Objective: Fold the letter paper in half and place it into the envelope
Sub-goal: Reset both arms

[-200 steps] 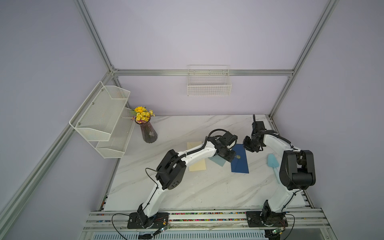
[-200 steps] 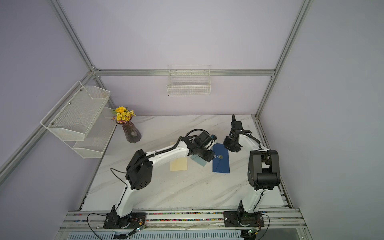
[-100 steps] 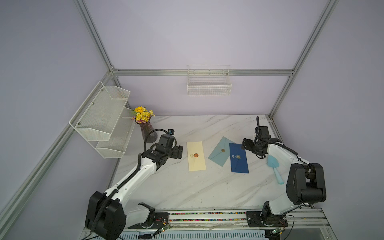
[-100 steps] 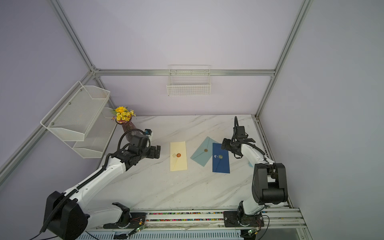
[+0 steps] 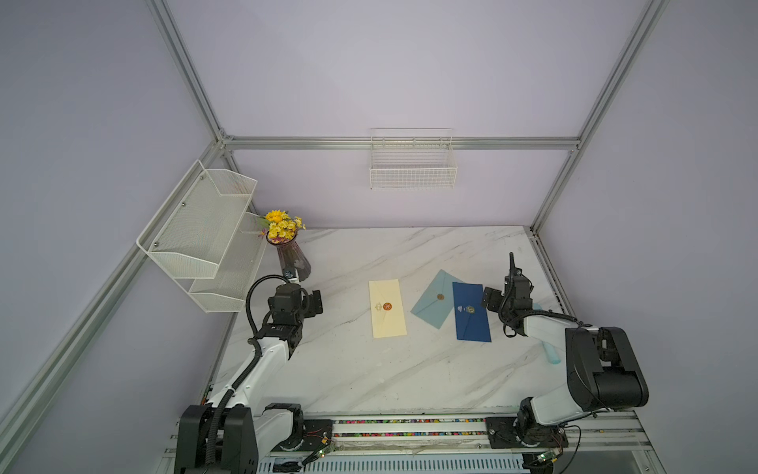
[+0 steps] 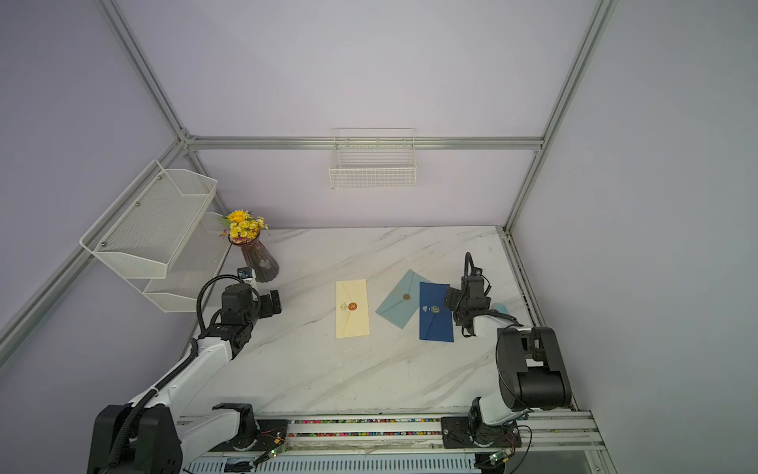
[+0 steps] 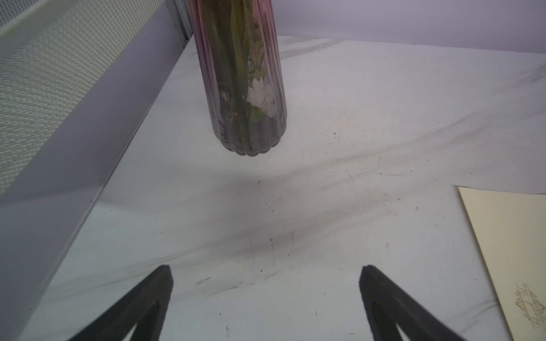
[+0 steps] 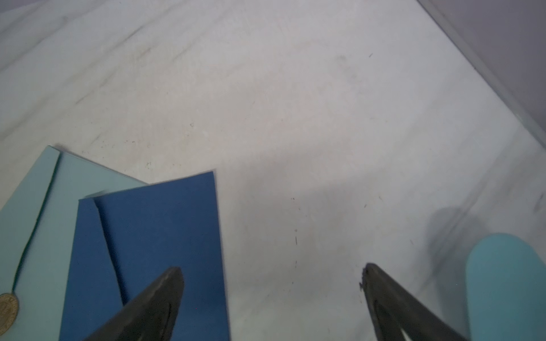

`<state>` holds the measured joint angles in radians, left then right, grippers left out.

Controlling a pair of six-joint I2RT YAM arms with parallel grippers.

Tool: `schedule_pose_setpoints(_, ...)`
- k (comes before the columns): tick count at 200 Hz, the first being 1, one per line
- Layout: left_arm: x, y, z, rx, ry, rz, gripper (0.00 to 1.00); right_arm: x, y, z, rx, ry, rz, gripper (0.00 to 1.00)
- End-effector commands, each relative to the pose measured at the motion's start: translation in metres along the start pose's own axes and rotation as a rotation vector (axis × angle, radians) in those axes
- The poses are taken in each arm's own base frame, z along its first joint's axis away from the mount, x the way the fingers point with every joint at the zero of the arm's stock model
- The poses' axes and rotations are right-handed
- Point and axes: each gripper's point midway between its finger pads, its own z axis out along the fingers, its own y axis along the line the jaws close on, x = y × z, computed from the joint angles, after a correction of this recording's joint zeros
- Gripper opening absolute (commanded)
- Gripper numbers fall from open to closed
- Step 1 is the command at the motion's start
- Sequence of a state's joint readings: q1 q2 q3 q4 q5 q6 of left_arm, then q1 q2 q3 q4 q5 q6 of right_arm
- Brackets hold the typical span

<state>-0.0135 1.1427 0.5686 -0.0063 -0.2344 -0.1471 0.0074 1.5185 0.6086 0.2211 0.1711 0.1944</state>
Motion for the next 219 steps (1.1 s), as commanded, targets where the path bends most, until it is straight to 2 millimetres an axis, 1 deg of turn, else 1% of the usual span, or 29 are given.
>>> schedule_pose_setpoints(1, -0.029, 0.007, 0.011, 0.02, -0.157, -0.046, 1.0, -0.044, 0.009, -0.005, -0.036, -0.229, -0.046, 0.97)
schedule_pose_setpoints(12, -0.026, 0.008, 0.016, 0.028, -0.191, -0.052, 1.0, -0.044, 0.009, -0.005, -0.043, -0.251, -0.046, 0.97)
schedule_pose_setpoints(31, -0.029, 0.005, 0.021, 0.043, -0.274, -0.041, 1.0, -0.042, 0.008, -0.008, -0.046, -0.296, -0.048, 0.97)
schedule_pose_setpoints(54, -0.023, 0.006, 0.031, 0.042, -0.318, -0.053, 1.0, -0.034, 0.006, -0.007, -0.049, -0.313, -0.046, 0.97)
schedule_pose_setpoints(74, -0.022, 0.013, 0.033, 0.016, -0.346, -0.07, 1.0, -0.035, 0.011, -0.003, -0.07, -0.311, -0.062, 0.97)
schedule_pose_setpoints(76, -0.016, 0.014, 0.038, 0.012, -0.332, -0.071, 1.0, -0.036, 0.011, -0.003, -0.073, -0.312, -0.062, 0.97)
schedule_pose_setpoints(79, -0.015, 0.014, 0.04, 0.015, -0.342, -0.071, 1.0, -0.036, 0.012, -0.002, -0.075, -0.313, -0.062, 0.97)
schedule_pose_setpoints(87, -0.014, 0.006, 0.042, 0.054, -0.36, -0.043, 1.0, -0.037, 0.015, 0.0, -0.088, -0.312, -0.059, 0.97)
schedule_pose_setpoints(92, -0.01, -0.001, 0.045, 0.092, -0.341, -0.016, 1.0, -0.037, 0.018, 0.001, -0.106, -0.314, -0.061, 0.97)
schedule_pose_setpoints(97, -0.003, -0.005, 0.052, 0.108, -0.307, -0.007, 1.0, -0.037, 0.022, 0.002, -0.128, -0.313, -0.065, 0.97)
schedule_pose_setpoints(102, -0.003, -0.009, 0.053, 0.124, -0.315, 0.012, 1.0, -0.038, 0.024, 0.003, -0.134, -0.312, -0.072, 0.97)
schedule_pose_setpoints(108, -0.006, -0.009, 0.053, 0.128, -0.34, 0.014, 1.0, -0.038, 0.024, 0.006, -0.132, -0.303, -0.067, 0.97)
schedule_pose_setpoints(117, -0.005, -0.009, 0.052, 0.129, -0.347, 0.016, 1.0, -0.035, 0.022, 0.008, -0.123, -0.289, -0.058, 0.97)
schedule_pose_setpoints(126, -0.004, -0.01, 0.054, 0.132, -0.33, 0.019, 1.0, -0.033, 0.022, 0.007, -0.126, -0.324, -0.082, 0.97)
schedule_pose_setpoints(138, -0.004, -0.013, 0.053, 0.146, -0.318, 0.021, 1.0, -0.023, 0.019, 0.006, -0.123, -0.371, -0.081, 0.97)
schedule_pose_setpoints(140, -0.003, -0.013, 0.054, 0.149, -0.315, 0.023, 1.0, -0.025, 0.018, 0.005, -0.12, -0.385, -0.078, 0.97)
schedule_pose_setpoints(146, -0.004, -0.016, 0.055, 0.161, -0.311, 0.034, 1.0, -0.021, 0.016, 0.009, -0.103, -0.387, -0.071, 0.97)
schedule_pose_setpoints(153, -0.004, -0.018, 0.056, 0.167, -0.309, 0.048, 1.0, -0.024, 0.016, 0.012, -0.094, -0.402, -0.066, 0.97)
schedule_pose_setpoints(165, -0.003, -0.018, 0.055, 0.168, -0.312, 0.049, 1.0, -0.023, 0.014, 0.02, -0.069, -0.337, -0.069, 0.97)
schedule_pose_setpoints(171, -0.004, -0.018, 0.056, 0.167, -0.313, 0.049, 1.0, -0.021, 0.016, 0.019, -0.073, -0.348, -0.074, 0.97)
schedule_pose_setpoints(177, -0.003, -0.018, 0.055, 0.168, -0.311, 0.049, 1.0, -0.024, 0.017, 0.018, -0.08, -0.372, -0.073, 0.97)
schedule_pose_setpoints(188, -0.004, -0.018, 0.055, 0.167, -0.311, 0.05, 1.0, -0.022, 0.016, 0.019, -0.074, -0.346, -0.073, 0.97)
schedule_pose_setpoints(198, -0.004, -0.017, 0.056, 0.166, -0.31, 0.049, 1.0, -0.024, 0.018, 0.018, -0.08, -0.368, -0.074, 0.97)
schedule_pose_setpoints(219, -0.003, -0.017, 0.055, 0.166, -0.312, 0.05, 1.0, -0.023, 0.017, 0.018, -0.079, -0.36, -0.073, 0.97)
